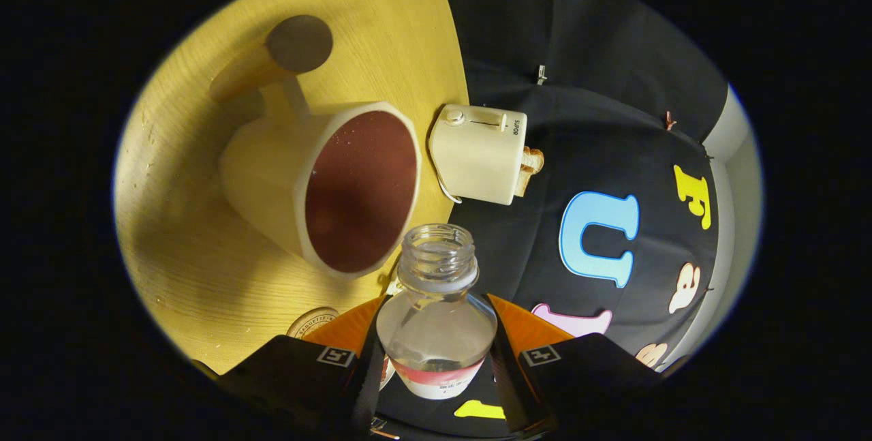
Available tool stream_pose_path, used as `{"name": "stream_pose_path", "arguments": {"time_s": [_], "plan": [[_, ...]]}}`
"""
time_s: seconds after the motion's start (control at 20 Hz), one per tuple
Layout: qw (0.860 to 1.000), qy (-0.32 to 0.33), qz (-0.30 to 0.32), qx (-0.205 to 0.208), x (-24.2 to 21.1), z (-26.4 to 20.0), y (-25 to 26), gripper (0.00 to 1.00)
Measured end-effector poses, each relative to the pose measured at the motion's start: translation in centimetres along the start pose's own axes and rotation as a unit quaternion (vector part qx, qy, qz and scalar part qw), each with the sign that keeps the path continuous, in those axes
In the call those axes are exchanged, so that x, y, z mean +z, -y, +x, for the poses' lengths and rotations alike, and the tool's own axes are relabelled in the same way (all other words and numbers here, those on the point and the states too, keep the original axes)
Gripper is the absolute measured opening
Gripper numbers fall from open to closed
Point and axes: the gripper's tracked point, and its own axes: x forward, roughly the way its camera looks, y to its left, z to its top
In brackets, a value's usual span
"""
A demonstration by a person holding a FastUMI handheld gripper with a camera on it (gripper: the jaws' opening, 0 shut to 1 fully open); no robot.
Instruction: Take the bottle from table, then pour the juice into the cup, finally place the bottle on the coaster
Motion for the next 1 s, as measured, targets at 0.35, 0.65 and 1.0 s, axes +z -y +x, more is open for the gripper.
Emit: {"name": "stream_pose_path", "arguments": {"time_s": [0.35, 0.65, 1.0], "plan": [[0.999, 0.006, -0.038, -0.005, -0.2, 0.5, 0.0, 0.73], [0.998, 0.013, -0.062, -0.007, -0.4, 0.8, 0.3, 0.73], [0.997, 0.016, -0.079, -0.008, -1.1, 1.2, 0.8, 0.73]]}}
